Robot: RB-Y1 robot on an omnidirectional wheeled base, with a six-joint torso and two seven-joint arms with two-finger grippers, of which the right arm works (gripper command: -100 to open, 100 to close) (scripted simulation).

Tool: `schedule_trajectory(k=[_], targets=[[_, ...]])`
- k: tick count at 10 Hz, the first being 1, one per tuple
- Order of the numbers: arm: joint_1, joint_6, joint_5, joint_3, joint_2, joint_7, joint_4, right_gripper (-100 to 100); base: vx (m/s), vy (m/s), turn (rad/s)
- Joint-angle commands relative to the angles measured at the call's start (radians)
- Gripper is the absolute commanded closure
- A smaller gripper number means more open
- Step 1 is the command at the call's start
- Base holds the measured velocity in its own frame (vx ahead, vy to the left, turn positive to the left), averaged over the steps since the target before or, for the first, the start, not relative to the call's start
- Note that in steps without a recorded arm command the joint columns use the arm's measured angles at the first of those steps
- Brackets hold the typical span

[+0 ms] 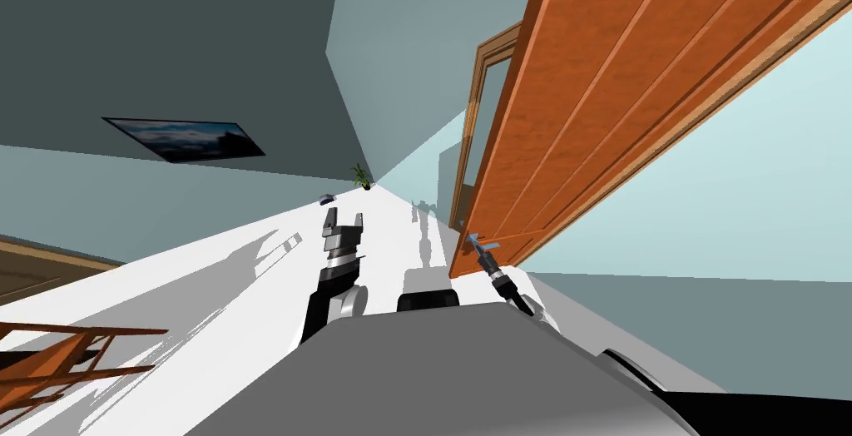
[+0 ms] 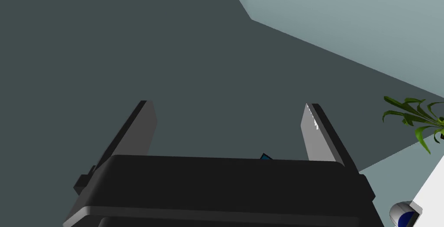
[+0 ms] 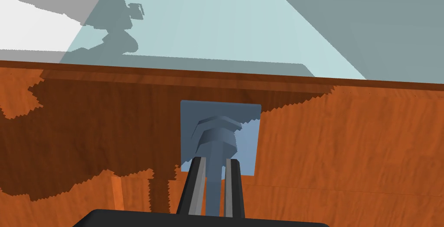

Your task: Pull the door open

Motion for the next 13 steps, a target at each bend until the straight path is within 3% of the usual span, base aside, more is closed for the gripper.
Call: schedule_trajectory(k=[1,3,4,11,13], targets=[[-0.002,-0.015,-0.002,0.005,0.004,-0.006,0.029,100,-0.184,-0.044,0.186],[-0.017,-0.044,-0.015,-0.006,-0.009,-0.019,0.08,100,-0.18,-0.059,0.237],[-0.017,-0.044,-0.015,-0.006,-0.009,-0.019,0.08,100,-0.133,-0.032,0.108],[-0.054,-0.111,-0.047,-0.031,-0.038,-0.05,0.201,100,-0.158,-0.067,0.18],[-0.058,-0.118,-0.05,-0.034,-0.041,-0.053,0.213,100,-0.123,-0.059,0.082]])
